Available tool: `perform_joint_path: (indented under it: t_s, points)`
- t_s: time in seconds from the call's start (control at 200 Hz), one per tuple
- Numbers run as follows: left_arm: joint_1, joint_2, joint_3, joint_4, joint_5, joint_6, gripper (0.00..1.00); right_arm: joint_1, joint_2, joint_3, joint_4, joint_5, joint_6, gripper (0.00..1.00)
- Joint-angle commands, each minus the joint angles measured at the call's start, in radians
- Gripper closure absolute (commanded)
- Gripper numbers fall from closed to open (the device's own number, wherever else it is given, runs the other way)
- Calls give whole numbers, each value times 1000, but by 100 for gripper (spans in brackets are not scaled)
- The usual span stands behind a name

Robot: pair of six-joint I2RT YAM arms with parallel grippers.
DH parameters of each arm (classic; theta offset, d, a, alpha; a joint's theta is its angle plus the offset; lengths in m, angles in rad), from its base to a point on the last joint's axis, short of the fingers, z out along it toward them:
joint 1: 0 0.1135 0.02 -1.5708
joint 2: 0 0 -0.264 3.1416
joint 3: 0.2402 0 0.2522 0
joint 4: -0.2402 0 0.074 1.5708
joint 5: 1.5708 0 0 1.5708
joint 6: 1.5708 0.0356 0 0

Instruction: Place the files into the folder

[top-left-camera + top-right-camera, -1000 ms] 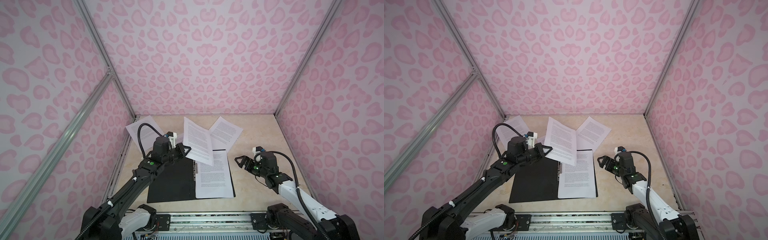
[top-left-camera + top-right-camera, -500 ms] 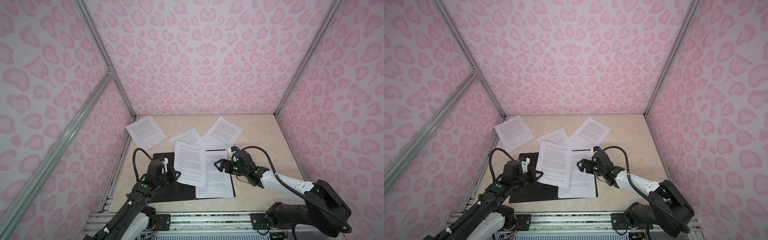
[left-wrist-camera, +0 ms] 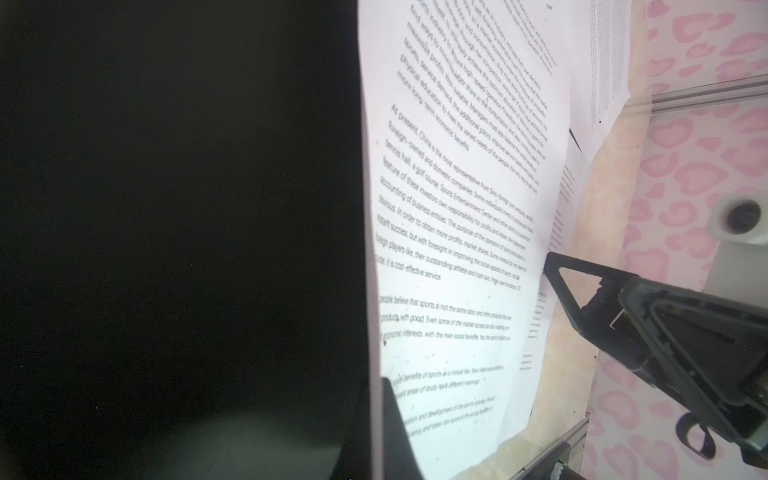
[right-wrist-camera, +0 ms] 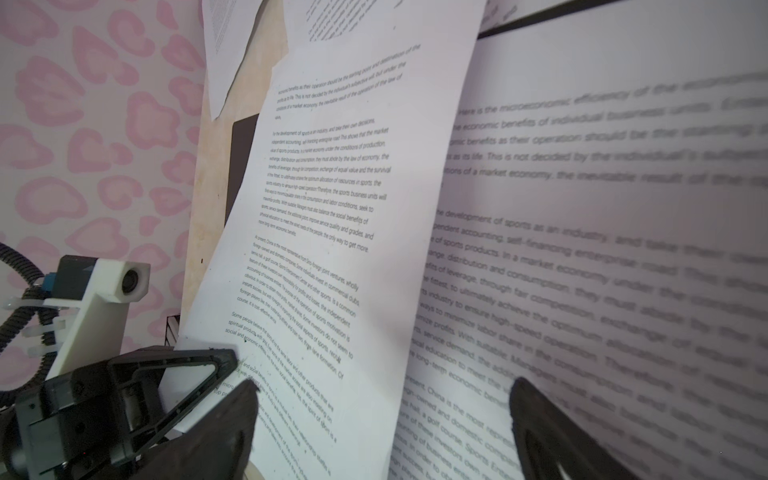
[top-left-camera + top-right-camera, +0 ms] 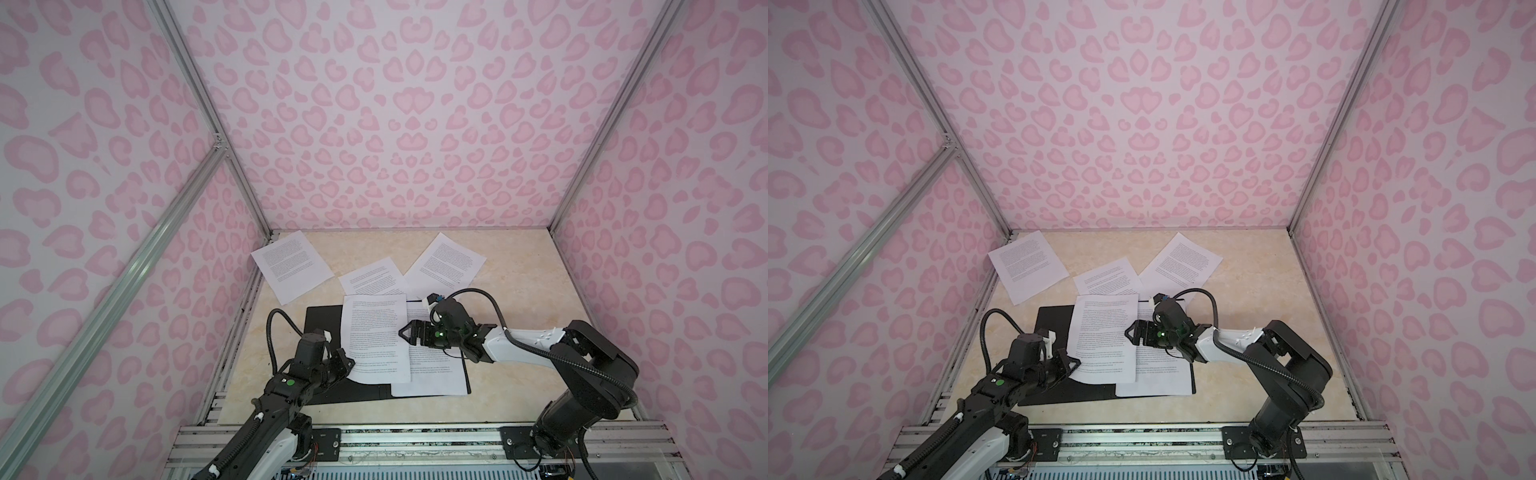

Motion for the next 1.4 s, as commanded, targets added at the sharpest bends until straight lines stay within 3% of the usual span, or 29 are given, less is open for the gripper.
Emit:
perform_joint_path:
  t_s: [0.0, 0.475, 0.94, 1.315, 1.395]
  points:
    - [-1, 11, -13, 8, -22, 27, 97, 20, 34, 31, 42, -12, 12, 11]
    - [-2, 71, -40, 74, 6, 36, 97, 27, 129, 96, 73, -48, 40, 29]
    - [-1, 110, -53, 149, 62, 31, 97, 28, 139, 105, 90, -72, 57, 58]
    - [-3, 81, -47, 157, 100, 31, 96, 26, 137, 111, 83, -72, 68, 89]
    - [-2, 73, -35, 148, 114, 34, 85, 23, 124, 107, 78, -79, 68, 100]
